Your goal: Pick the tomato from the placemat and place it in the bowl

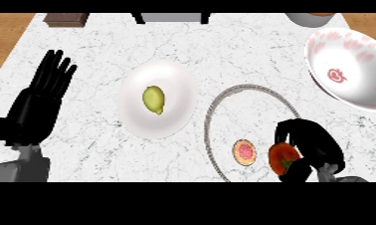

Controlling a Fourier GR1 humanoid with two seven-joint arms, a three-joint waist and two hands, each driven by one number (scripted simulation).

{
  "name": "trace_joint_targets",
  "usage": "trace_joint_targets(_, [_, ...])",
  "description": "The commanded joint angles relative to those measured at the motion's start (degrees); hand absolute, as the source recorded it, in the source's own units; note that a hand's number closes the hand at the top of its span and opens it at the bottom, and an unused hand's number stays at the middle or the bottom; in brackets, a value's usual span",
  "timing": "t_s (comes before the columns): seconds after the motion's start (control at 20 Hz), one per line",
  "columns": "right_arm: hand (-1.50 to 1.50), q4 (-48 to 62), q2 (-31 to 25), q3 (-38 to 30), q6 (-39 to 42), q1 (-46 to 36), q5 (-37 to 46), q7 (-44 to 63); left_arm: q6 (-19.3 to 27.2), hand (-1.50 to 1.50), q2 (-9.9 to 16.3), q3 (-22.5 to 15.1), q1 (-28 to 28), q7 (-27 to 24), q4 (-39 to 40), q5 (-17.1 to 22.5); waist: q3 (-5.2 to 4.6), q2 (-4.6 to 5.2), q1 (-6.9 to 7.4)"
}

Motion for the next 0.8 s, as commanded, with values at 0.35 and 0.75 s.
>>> trace_joint_targets(0.35, [1.5,-6.13,-19.44,0.29,0.81,3.73,-0.1,-32.65,1.61,0.0,-0.75,-0.63,-0.75,2.63,-1.92,-0.92,0.22,-0.17,-0.57])
trace_joint_targets(0.75, [1.5,-11.86,-22.96,-19.2,-7.31,9.29,-7.63,-39.25,2.87,0.0,-1.87,-1.35,-1.28,2.14,-1.96,-2.64,0.1,-0.22,-1.2])
